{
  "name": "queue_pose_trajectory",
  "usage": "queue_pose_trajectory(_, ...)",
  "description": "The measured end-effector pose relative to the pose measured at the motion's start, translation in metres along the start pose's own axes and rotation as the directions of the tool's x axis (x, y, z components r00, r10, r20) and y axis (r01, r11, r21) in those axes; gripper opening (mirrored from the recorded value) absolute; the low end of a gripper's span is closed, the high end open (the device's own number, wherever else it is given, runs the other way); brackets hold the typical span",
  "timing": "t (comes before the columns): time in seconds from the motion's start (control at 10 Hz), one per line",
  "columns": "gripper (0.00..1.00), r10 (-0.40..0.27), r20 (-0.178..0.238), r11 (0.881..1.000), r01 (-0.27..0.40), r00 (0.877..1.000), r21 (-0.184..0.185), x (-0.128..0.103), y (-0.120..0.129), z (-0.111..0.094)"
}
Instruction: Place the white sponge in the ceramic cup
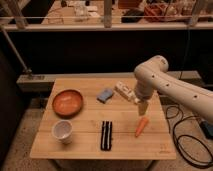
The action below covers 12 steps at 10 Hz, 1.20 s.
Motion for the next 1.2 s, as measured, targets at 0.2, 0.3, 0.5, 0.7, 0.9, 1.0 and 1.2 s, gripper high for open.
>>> queue_pose_trajectory(0.2, 0.8, -0.008, -0.008, 1.0, 0.008, 1.0, -0.002, -0.002, -0.001, 0.006)
queue_pose_trajectory(0.3, 0.8, -0.014, -0.005, 1.0, 0.014, 1.0, -0.002, -0.006, -0.003, 0.009)
queue_pose_trajectory(0.5, 0.8, -0.036, -0.002, 0.999, 0.036, 0.999, 0.0, -0.025, -0.012, 0.017)
queue_pose_trajectory(0.7, 0.8, -0.057, -0.001, 0.998, 0.057, 0.998, 0.001, -0.04, -0.019, 0.024)
queue_pose_trajectory(0.9, 0.8, -0.077, -0.004, 0.997, 0.077, 0.997, 0.0, -0.044, -0.02, 0.031)
queue_pose_trajectory(1.0, 0.8, -0.094, 0.0, 0.996, 0.094, 0.996, 0.001, -0.053, -0.023, 0.034)
queue_pose_trajectory(1.2, 0.8, -0.114, 0.002, 0.993, 0.114, 0.993, 0.001, -0.063, -0.027, 0.04)
